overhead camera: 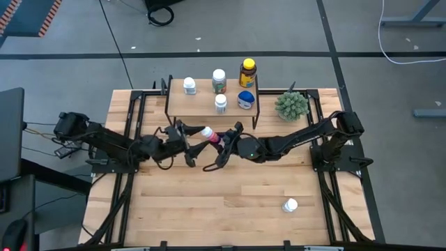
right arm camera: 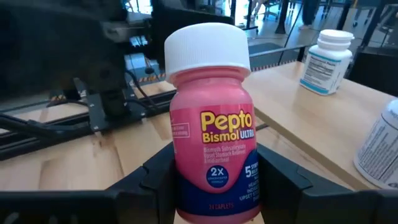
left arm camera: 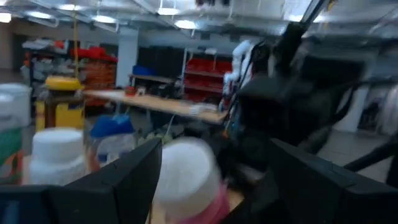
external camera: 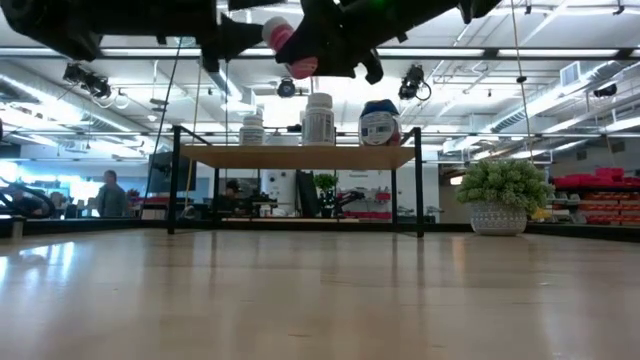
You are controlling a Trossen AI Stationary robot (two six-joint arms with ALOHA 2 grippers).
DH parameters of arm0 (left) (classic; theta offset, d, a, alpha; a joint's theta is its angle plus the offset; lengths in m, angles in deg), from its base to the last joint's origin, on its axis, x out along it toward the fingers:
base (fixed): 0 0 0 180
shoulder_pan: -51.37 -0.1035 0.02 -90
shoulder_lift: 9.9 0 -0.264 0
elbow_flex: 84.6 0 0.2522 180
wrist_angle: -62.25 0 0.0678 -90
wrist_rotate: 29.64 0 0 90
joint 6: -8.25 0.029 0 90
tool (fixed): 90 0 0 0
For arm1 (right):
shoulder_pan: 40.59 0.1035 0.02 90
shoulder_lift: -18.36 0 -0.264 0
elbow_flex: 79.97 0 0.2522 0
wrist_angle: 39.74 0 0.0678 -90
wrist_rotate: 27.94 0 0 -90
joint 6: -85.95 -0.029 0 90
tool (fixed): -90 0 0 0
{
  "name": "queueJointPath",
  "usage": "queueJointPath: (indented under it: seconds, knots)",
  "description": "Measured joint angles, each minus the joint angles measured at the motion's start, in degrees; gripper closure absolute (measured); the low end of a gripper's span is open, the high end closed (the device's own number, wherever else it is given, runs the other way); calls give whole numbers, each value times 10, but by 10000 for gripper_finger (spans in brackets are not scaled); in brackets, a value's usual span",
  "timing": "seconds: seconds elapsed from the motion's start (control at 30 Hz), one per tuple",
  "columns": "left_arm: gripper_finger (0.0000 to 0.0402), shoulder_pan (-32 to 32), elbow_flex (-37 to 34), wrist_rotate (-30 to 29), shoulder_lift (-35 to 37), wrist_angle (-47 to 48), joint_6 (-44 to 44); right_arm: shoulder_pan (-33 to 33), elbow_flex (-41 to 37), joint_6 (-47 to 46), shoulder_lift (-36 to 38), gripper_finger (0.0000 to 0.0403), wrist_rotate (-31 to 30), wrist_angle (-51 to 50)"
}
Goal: Pick and place medicine bottles onto shelf by color
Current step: Put the pink pill bottle on the shelf
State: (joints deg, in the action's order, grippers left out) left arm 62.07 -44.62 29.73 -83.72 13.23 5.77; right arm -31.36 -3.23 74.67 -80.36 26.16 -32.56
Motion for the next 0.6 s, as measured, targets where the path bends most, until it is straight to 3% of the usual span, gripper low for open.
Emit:
queueJointPath:
  seconds: [0.2,0.37,0.5,0.6]
  knots:
    - [104,-13,8,-28,-20,11,0,1,-1,9,-1,228,-6,-4]
    - [104,-13,7,-75,-19,14,27,7,0,39,-1,228,-44,7]
    - [104,-15,7,-75,-19,8,17,7,0,64,-1,228,-52,31]
    - [104,-27,7,-32,-25,9,-19,7,0,65,-1,228,-45,37]
